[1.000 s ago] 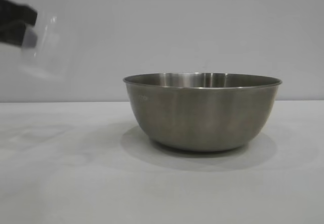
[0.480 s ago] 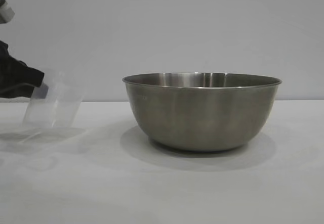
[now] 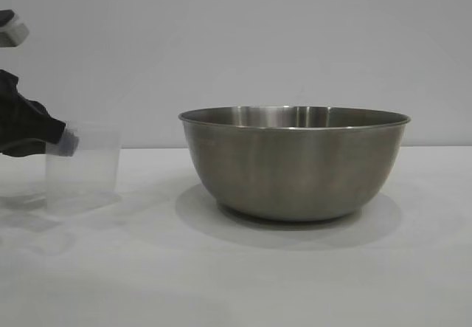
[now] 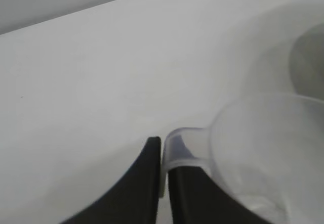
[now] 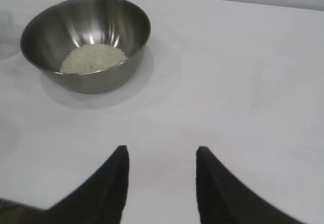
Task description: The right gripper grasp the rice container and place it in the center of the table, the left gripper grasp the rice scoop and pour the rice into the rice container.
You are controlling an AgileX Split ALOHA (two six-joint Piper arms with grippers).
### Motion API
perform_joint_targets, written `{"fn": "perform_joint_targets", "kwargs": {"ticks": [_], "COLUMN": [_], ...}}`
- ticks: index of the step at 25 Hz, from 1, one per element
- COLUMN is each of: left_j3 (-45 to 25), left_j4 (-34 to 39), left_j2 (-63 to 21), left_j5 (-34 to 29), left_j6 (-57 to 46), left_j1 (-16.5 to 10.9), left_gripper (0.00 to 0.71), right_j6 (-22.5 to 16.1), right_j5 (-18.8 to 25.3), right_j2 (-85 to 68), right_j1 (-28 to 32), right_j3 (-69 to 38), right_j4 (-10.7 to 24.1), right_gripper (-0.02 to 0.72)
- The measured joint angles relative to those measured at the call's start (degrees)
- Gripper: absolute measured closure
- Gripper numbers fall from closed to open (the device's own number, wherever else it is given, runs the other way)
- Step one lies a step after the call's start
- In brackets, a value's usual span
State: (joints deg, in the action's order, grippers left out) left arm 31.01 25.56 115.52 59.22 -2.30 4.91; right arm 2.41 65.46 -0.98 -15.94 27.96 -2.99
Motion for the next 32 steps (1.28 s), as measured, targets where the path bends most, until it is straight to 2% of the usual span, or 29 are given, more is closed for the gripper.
{"fn": "perform_joint_targets", "kwargs": {"ticks": [2,3,6,14,18,24,26,28,32], "left_j3": [-1.42,-2.16,-4.44,-9.06,-8.63,-1.95,-0.68,-0.43,-0.43], "left_j4": [-0.58,-0.90,-3.42,-10.18,-13.95,-15.27,-15.37,-15.37,-13.67], "left_j2": [0.00,0.00,0.00,-2.41,-8.45,-11.91,-12.05,-12.09,-13.29], "left_j5": [2.19,2.87,5.55,5.83,5.83,5.94,5.94,5.94,4.82], "left_j6": [1.19,1.53,2.40,4.41,6.86,6.77,5.09,3.18,1.20], "left_j1": [0.00,0.00,0.00,0.00,0.00,-0.12,-1.32,-3.67,-11.25], "left_gripper": [0.469,0.429,0.443,0.443,0.443,0.443,0.443,0.443,0.443], "right_j6": [0.00,0.00,0.00,0.00,0.00,0.00,0.00,0.00,0.00], "right_j5": [0.00,0.00,0.00,0.00,0.00,0.00,0.00,0.00,0.00], "right_j2": [0.00,0.00,0.00,0.00,0.00,0.00,0.00,0.00,0.00], "right_j1": [0.00,0.00,0.00,0.00,0.00,0.00,0.00,0.00,0.00], "right_j3": [0.00,0.00,0.00,0.00,0.00,0.00,0.00,0.00,0.00], "right_j4": [0.00,0.00,0.00,0.00,0.00,0.00,0.00,0.00,0.00], "right_gripper": [0.398,0.398,0.398,0.398,0.398,0.398,0.398,0.398,0.398]}}
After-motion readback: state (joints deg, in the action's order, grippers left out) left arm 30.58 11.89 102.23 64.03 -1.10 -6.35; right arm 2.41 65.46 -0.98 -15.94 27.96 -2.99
